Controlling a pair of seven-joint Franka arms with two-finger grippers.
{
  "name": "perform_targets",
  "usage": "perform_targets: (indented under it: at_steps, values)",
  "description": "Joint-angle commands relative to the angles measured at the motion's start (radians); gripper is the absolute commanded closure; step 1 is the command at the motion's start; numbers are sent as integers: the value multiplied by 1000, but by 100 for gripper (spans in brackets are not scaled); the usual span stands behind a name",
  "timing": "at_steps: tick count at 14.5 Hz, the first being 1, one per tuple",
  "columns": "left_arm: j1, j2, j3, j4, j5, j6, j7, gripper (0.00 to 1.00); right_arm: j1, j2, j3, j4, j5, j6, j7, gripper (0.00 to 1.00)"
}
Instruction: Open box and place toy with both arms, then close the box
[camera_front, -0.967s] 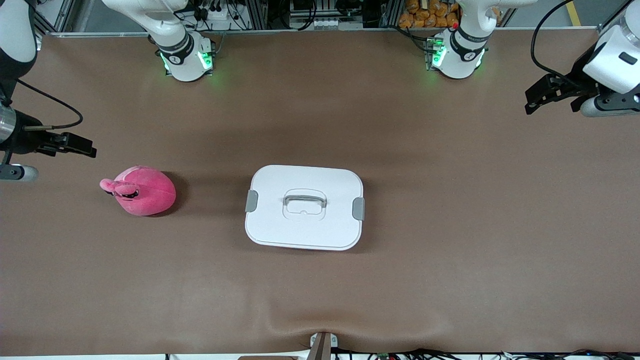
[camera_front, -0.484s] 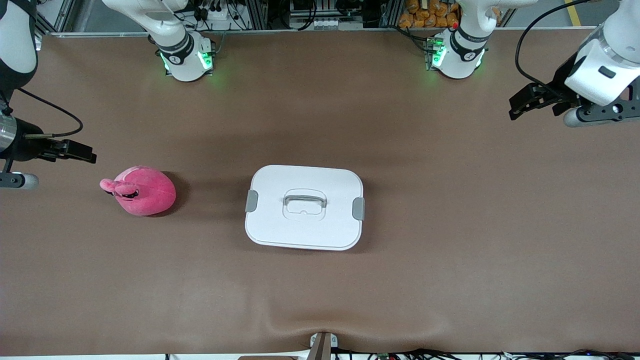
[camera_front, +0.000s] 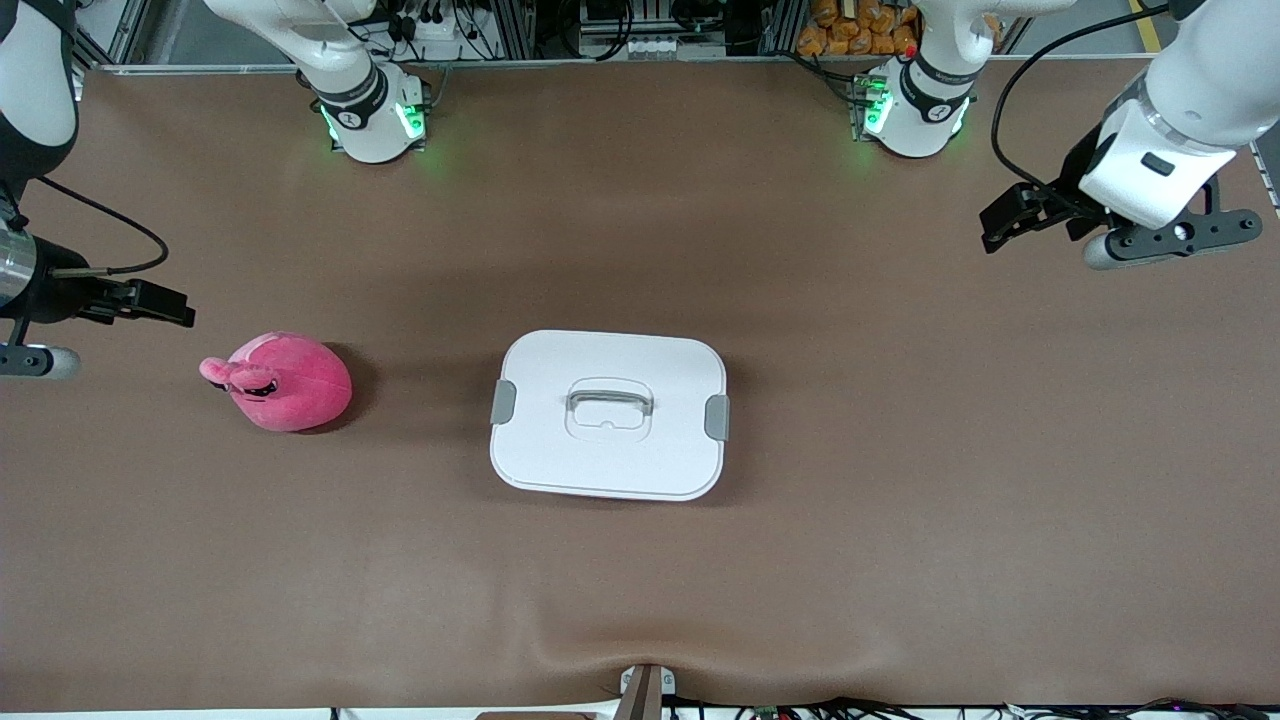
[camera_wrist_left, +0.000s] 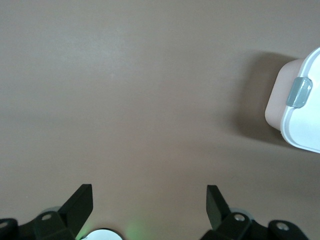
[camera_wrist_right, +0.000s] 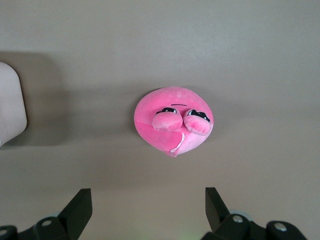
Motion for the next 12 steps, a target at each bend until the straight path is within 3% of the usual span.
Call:
perform_targets:
  at_steps: [1, 12]
  values:
    - [0, 22, -28, 24, -13, 14, -61, 0, -6, 14, 2, 32, 2, -16, 4, 0]
    - [-2, 84, -150, 28, -6, 97, -340, 0, -9, 14, 2, 32, 2, -16, 4, 0]
